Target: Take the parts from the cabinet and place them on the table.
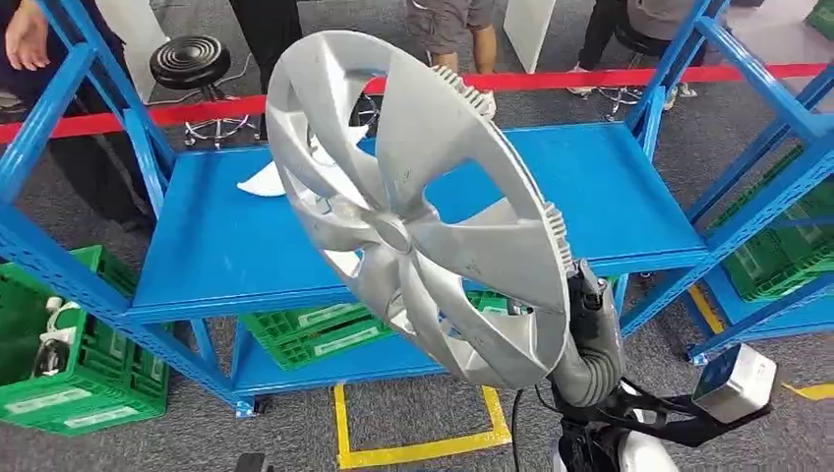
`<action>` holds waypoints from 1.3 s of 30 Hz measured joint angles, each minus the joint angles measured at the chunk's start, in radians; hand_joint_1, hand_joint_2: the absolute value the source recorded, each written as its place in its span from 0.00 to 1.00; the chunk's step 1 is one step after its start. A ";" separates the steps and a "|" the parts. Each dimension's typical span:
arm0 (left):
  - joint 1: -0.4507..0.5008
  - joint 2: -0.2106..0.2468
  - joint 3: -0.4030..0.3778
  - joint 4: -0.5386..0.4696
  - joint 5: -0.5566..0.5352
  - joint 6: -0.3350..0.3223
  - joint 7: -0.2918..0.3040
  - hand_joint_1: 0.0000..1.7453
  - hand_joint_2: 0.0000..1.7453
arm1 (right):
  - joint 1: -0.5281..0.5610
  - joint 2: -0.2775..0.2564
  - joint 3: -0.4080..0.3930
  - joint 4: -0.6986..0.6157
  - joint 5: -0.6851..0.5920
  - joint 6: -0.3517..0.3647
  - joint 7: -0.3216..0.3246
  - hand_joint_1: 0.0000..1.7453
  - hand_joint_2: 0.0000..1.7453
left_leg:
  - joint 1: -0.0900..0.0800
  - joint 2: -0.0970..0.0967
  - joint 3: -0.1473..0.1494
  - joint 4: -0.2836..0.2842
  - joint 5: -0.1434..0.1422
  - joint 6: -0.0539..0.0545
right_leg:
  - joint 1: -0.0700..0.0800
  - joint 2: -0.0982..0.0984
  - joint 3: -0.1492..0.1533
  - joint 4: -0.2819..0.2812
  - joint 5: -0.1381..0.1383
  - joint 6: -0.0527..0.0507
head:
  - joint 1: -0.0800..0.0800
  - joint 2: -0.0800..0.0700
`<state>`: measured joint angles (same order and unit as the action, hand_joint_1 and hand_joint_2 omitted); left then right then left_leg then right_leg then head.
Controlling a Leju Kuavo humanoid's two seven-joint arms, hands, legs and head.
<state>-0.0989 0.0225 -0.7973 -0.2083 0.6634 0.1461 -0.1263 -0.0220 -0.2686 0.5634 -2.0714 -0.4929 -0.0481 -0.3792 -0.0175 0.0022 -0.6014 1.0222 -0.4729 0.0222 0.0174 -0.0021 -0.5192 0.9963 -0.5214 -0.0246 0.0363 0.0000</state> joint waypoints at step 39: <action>-0.007 0.019 -0.007 -0.001 -0.043 0.003 0.055 0.00 0.00 | 0.044 0.016 -0.051 0.019 -0.061 -0.046 0.002 1.00 1.00 | 0.031 -0.003 -0.115 0.283 -0.178 -0.061 | -0.017 -0.011 -0.034 -0.017 0.041 0.007 | -0.017 0.000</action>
<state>-0.1057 0.0416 -0.8045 -0.2091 0.6203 0.1488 -0.0709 0.0219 -0.2525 0.5127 -2.0520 -0.5539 -0.0939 -0.3769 0.0139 -0.0008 -0.7162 1.3049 -0.6508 -0.0386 0.0008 -0.0126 -0.5536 0.9790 -0.4806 -0.0173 0.0190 0.0000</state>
